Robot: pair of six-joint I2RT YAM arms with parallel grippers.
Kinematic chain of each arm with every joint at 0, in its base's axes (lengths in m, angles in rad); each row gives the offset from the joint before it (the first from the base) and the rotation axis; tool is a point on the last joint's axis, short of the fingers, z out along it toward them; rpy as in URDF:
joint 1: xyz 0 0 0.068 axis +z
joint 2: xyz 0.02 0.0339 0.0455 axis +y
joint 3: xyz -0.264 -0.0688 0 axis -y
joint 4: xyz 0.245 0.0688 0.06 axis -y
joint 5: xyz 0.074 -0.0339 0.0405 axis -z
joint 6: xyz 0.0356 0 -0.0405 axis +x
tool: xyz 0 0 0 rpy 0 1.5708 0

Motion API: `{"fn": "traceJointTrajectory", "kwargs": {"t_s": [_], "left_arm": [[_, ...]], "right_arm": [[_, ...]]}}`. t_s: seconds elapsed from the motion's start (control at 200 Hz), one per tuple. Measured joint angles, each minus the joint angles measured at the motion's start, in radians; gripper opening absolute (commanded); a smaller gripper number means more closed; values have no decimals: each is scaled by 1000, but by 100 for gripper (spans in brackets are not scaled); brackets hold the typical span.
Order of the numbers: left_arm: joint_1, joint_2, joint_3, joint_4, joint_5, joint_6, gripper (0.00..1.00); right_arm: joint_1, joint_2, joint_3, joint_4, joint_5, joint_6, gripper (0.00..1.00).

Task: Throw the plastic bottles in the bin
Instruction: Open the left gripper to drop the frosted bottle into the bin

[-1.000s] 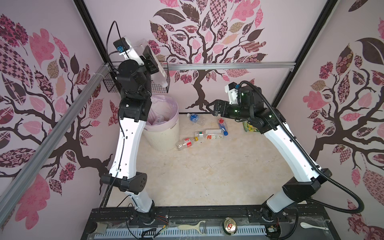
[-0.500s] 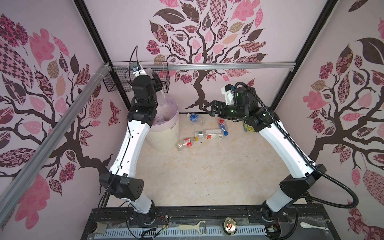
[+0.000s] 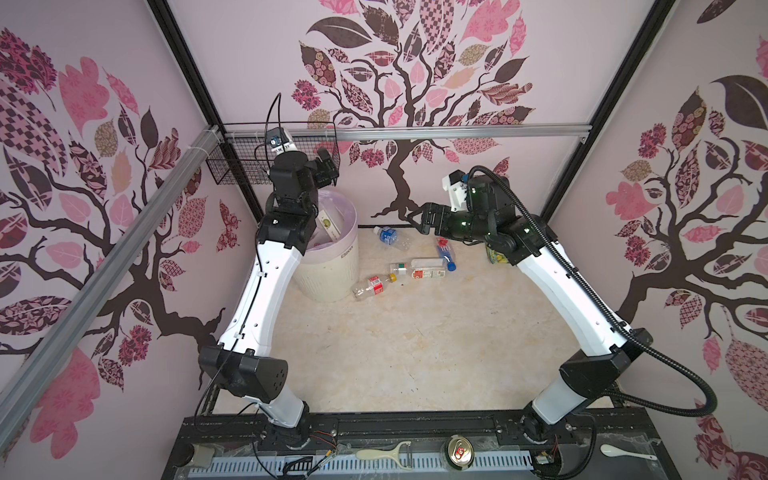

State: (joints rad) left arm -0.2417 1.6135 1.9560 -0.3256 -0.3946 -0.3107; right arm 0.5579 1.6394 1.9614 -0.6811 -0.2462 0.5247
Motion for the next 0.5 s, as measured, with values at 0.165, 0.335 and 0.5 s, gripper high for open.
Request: {"fn": "traceJointTrajectory", "kwargs": {"t_s": [0.165, 0.335, 0.5], "left_arm": [[-64, -11, 0, 0, 9, -4, 98], [-126, -25, -32, -16, 26, -39, 98], [-226, -36, -96, -32, 53, -68, 98]], "right_arm": [[0, -8, -67, 12, 16, 15, 100], [0, -57, -143, 17, 56, 23, 100], [-8, -107, -154, 6, 106, 23, 100]]}}
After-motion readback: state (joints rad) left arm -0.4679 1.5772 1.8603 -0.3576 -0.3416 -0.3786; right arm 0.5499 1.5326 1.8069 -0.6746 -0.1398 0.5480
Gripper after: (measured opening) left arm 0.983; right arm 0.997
